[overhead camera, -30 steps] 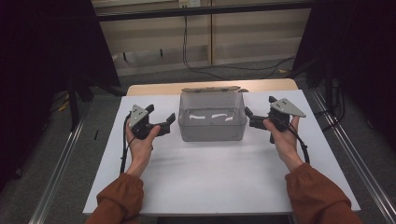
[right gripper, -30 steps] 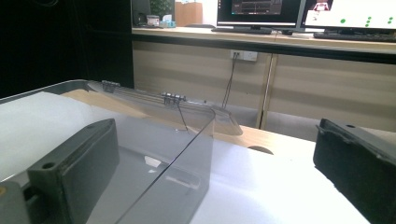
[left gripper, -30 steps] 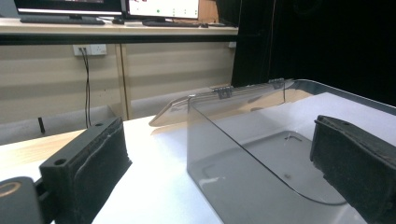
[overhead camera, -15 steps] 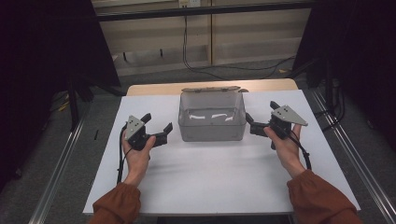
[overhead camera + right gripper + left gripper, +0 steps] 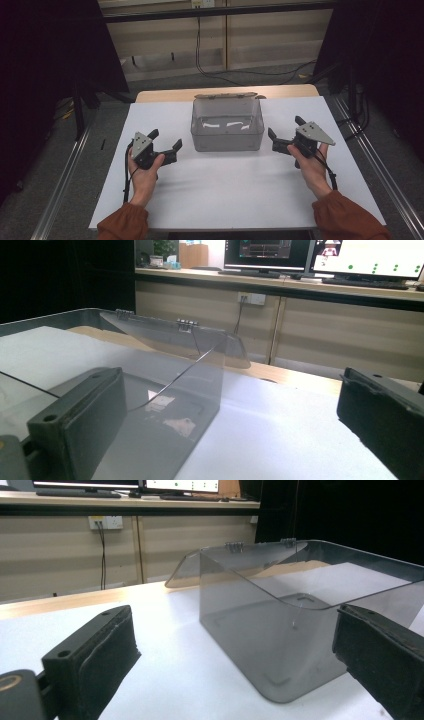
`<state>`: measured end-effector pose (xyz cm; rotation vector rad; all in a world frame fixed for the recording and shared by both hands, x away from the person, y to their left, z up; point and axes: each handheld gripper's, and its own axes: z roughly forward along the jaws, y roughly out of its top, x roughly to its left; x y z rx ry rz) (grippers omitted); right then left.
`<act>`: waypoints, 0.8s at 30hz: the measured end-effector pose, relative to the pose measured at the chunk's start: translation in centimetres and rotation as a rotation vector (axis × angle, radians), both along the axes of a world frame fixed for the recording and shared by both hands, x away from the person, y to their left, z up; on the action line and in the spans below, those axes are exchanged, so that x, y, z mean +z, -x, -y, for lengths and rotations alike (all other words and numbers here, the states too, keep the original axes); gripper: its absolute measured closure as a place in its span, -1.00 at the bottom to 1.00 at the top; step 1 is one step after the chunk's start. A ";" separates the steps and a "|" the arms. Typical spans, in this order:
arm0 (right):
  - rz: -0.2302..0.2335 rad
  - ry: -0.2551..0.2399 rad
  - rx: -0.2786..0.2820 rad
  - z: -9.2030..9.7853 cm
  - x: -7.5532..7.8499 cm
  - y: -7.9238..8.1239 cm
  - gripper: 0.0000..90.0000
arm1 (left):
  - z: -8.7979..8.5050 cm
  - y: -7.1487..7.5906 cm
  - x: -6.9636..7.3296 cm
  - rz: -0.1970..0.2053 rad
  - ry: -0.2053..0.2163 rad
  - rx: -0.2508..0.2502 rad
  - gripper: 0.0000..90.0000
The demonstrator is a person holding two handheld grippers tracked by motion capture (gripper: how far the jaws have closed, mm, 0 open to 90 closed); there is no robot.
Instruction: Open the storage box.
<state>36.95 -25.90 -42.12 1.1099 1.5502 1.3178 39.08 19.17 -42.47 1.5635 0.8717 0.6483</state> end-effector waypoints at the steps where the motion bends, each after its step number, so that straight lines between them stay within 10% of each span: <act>1: 0.002 0.000 -0.004 0.0 0.0 0.1 -1.00 | -0.1 0.2 0.0 -0.001 0.003 0.003 -0.92; 24: 0.031 0.000 -0.037 1.4 -0.8 4.5 -1.00 | -2.3 4.0 -0.2 0.016 0.028 0.067 -0.92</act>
